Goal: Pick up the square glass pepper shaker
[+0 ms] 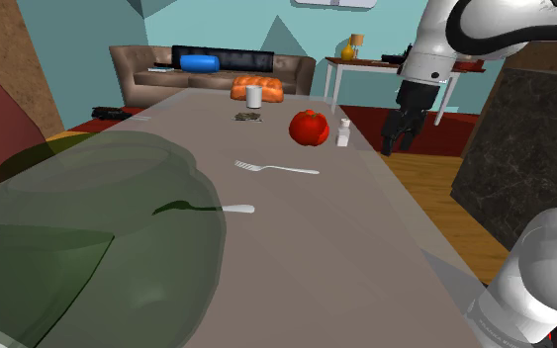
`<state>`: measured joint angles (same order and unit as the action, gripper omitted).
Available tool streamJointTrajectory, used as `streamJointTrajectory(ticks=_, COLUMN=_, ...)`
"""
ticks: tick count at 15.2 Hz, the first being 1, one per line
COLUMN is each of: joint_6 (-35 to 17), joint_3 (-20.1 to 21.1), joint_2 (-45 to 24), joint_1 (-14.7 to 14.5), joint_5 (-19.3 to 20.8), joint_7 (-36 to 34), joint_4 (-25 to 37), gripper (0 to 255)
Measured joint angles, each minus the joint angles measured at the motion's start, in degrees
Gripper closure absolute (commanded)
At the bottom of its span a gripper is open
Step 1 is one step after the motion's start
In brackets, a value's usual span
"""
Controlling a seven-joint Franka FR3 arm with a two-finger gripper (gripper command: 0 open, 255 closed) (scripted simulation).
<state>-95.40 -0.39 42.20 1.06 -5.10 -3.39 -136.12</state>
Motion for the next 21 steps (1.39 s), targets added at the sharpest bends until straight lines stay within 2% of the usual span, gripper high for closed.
streamJointTrajectory(ticks=4, joint_6=-0.3, joint_3=-1.2, joint_2=-4.6, joint_1=0.6, joint_5=1.4, joint_7=1.6, joint_4=3.4, gripper=0)
streamJointTrajectory(ticks=12, joint_6=-1.0, joint_3=-4.7, joint_2=-22.9, joint_1=2.4, joint_5=5.0, joint_7=6.5, joint_4=17.7, gripper=0)
streamJointTrajectory(ticks=21, joint_6=3.2, joint_3=-7.6, joint_2=-44.9, joint_1=4.4, joint_5=6.8, joint_7=11.5, joint_4=40.8, gripper=0)
